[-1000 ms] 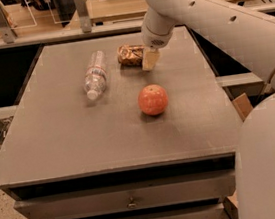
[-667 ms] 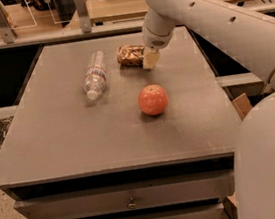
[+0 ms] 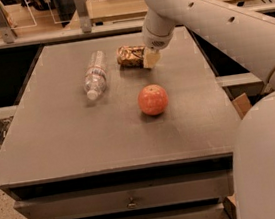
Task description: Move orange can near apple
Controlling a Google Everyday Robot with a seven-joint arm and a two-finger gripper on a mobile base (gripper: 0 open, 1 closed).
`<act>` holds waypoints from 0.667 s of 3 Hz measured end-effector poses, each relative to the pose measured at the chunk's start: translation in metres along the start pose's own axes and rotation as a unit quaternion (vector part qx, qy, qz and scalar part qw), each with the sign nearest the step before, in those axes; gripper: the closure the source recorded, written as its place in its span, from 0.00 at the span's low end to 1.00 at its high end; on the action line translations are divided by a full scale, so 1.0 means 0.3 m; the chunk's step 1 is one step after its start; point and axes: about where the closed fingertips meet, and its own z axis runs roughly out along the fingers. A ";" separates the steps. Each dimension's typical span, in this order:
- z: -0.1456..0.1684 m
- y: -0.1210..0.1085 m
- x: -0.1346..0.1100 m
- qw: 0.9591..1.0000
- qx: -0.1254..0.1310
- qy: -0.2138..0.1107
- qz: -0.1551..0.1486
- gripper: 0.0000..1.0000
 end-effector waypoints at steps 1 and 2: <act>0.001 0.003 0.003 1.000 -0.002 0.004 -0.003 0.67; -0.007 0.005 0.022 1.000 -0.008 0.001 -0.005 0.75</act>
Offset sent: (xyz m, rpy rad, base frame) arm -0.0045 -0.0165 0.0069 0.0002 0.0162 0.0184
